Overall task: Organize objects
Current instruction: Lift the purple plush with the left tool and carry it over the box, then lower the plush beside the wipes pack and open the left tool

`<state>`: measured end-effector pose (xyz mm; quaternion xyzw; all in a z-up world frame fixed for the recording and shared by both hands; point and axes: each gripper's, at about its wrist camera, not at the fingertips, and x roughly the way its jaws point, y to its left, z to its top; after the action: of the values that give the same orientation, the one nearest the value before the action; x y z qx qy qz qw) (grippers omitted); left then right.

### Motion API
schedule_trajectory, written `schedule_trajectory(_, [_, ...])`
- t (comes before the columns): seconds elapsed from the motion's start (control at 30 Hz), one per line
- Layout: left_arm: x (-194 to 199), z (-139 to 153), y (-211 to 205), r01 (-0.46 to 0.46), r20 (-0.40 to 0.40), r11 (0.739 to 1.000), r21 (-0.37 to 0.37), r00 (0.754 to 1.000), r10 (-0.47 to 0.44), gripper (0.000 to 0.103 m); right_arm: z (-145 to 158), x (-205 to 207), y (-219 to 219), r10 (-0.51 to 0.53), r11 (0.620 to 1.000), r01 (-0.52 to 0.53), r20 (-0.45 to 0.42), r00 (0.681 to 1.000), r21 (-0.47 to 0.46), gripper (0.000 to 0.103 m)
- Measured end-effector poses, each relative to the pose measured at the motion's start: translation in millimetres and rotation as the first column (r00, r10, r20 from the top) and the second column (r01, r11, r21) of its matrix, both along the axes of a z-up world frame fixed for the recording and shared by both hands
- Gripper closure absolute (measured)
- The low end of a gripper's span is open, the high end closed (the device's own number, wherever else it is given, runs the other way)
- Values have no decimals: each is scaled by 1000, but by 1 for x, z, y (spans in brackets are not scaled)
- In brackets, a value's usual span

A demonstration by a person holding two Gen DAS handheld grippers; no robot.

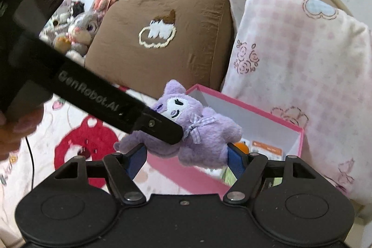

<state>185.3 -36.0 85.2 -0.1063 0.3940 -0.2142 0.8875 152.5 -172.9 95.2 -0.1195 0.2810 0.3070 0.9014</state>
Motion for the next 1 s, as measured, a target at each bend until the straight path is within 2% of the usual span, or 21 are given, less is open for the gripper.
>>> schedule_trajectory(0.07, [7, 0, 2, -8, -1, 1000, -8, 1000, 8, 57, 2, 10, -2, 7, 1000, -7, -13, 1000, 19, 28])
schedule_trajectory(0.27, [33, -5, -5, -32, -31, 999, 43, 999, 33, 57, -5, 41, -4, 22, 999, -18, -79, 997, 47, 33])
schedule_trajectory(0.4, [59, -22, -4, -82, -119, 994, 66, 989, 90, 57, -21, 67, -3, 22, 997, -11, -151, 988, 74, 40])
schedule_trajectory(0.6, [85, -55, -8, -95, -164, 989, 115, 980, 113, 57, -56, 103, -7, 7, 989, 31, -261, 965, 141, 44])
schedule_trajectory(1.0, [111, -93, -9, -86, -221, 988, 130, 969, 113, 57, -92, 130, -4, -26, 992, 64, -320, 947, 110, 44])
